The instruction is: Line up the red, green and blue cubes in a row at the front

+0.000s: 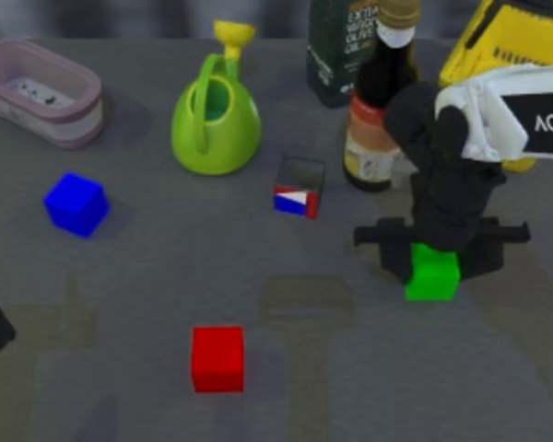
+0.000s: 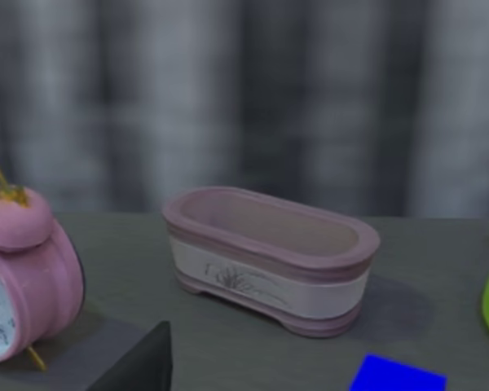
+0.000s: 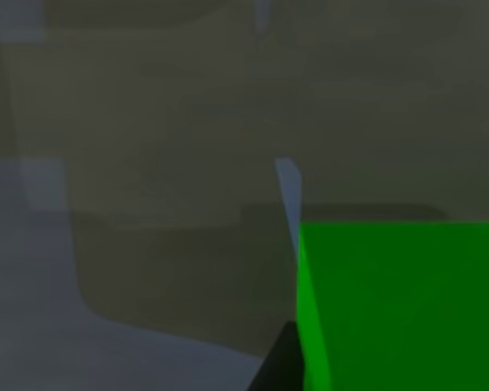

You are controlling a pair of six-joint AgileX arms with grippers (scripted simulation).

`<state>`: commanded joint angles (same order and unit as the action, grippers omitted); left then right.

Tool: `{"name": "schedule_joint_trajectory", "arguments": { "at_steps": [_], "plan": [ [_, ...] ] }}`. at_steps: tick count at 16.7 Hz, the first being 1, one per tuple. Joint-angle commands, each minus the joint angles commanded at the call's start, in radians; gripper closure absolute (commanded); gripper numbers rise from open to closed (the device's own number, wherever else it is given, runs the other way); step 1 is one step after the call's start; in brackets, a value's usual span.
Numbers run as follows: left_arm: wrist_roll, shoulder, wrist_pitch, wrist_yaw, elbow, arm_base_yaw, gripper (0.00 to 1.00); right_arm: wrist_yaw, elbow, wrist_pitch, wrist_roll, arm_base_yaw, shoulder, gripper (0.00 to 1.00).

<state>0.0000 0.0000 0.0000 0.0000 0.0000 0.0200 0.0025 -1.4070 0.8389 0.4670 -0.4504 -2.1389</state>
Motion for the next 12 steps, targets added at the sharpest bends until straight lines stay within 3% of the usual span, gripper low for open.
{"name": "schedule_joint_trajectory", "arguments": {
  "at_steps": [9, 12],
  "plan": [
    [0.000, 0.000, 0.000, 0.000, 0.000, 0.000, 0.00, 0.002, -0.004, 0.005, 0.000, 0.002, 0.006, 1.00],
    [0.000, 0.000, 0.000, 0.000, 0.000, 0.000, 0.00, 0.002, -0.049, 0.074, 0.000, -0.001, 0.029, 1.00]
  ]
}}
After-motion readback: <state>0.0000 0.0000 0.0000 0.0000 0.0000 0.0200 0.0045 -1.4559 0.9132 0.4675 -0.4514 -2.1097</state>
